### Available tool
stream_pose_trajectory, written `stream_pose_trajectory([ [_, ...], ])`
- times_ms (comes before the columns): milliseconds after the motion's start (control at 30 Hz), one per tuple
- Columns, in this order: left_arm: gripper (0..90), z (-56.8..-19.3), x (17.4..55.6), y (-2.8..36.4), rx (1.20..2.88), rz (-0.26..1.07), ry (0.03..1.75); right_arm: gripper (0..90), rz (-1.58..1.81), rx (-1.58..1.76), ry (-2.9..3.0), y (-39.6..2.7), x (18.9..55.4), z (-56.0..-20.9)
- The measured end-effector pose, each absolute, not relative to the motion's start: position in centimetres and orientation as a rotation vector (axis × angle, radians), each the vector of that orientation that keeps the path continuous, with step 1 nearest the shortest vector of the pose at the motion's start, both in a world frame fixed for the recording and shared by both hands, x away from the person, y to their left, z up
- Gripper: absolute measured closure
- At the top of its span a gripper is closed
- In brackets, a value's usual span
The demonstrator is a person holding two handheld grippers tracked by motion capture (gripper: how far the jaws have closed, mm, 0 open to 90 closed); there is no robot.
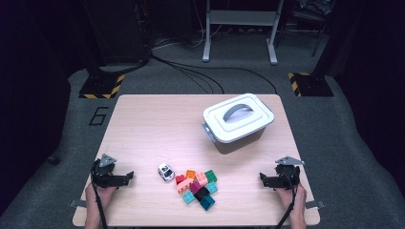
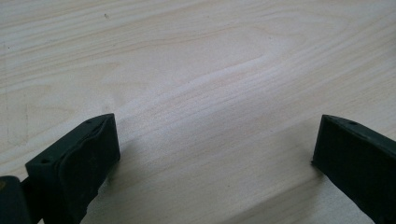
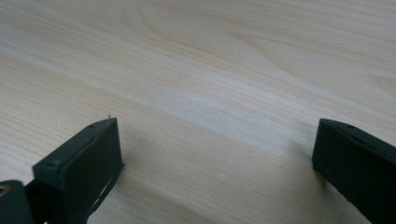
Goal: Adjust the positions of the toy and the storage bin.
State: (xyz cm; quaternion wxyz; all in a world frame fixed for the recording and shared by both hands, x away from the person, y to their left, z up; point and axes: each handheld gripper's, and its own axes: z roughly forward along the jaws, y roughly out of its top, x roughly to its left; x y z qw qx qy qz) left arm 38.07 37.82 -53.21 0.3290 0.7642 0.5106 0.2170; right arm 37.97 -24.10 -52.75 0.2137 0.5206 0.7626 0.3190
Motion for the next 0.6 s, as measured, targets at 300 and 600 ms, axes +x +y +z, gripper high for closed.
stream_pose_trajectory([
  [300, 0.4, -53.2, 38.1, 37.8, 2.001, 0.568, 1.335, 1.6, 0.904, 1.482, 2.123, -24.0, 38.5, -51.7],
  [600, 0.4, -53.2, 38.1, 37.8, 2.0, 0.568, 1.336, 2.0, 0.925, 1.458, 2.135, -23.5, 39.5, -49.4],
])
